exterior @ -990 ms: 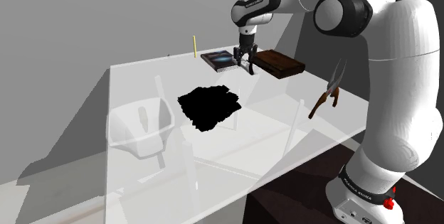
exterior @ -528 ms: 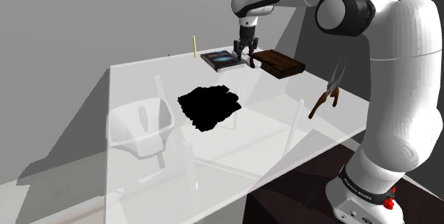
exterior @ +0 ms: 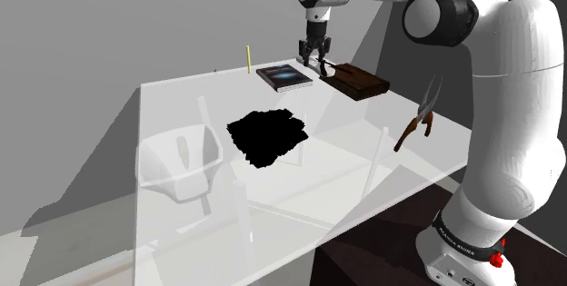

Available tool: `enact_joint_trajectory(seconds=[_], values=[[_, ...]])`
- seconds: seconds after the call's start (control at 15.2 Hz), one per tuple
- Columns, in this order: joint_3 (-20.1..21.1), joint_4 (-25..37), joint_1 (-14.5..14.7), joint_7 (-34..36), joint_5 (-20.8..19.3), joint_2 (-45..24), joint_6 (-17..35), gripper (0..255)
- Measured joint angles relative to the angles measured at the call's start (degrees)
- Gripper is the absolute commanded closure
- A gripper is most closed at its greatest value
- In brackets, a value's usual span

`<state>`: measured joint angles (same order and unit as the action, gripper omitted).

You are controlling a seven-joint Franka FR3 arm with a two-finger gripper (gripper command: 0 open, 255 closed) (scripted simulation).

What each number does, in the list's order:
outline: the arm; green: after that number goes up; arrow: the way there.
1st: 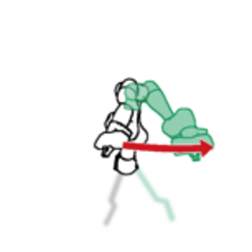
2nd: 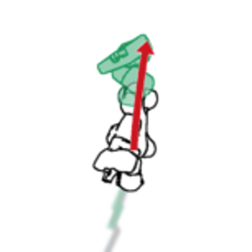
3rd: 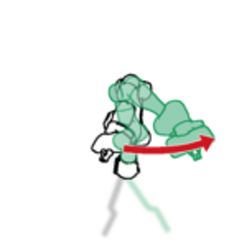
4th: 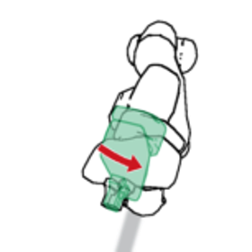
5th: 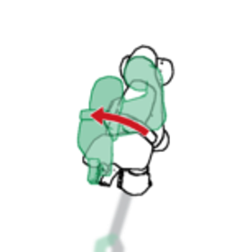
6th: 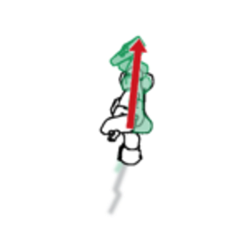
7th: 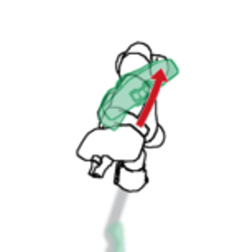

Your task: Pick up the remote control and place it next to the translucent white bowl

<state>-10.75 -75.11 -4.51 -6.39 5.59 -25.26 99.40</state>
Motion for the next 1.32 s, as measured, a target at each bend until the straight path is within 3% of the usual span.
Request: enact_joint_trajectory(seconds=[0.59,1.32], values=[[0.0,8.2,-0.4,0.3,0.1,-0.9,-7.3,255],[2.8,-19.1,7.7,10.1,-3.6,19.2,0.4,255]])
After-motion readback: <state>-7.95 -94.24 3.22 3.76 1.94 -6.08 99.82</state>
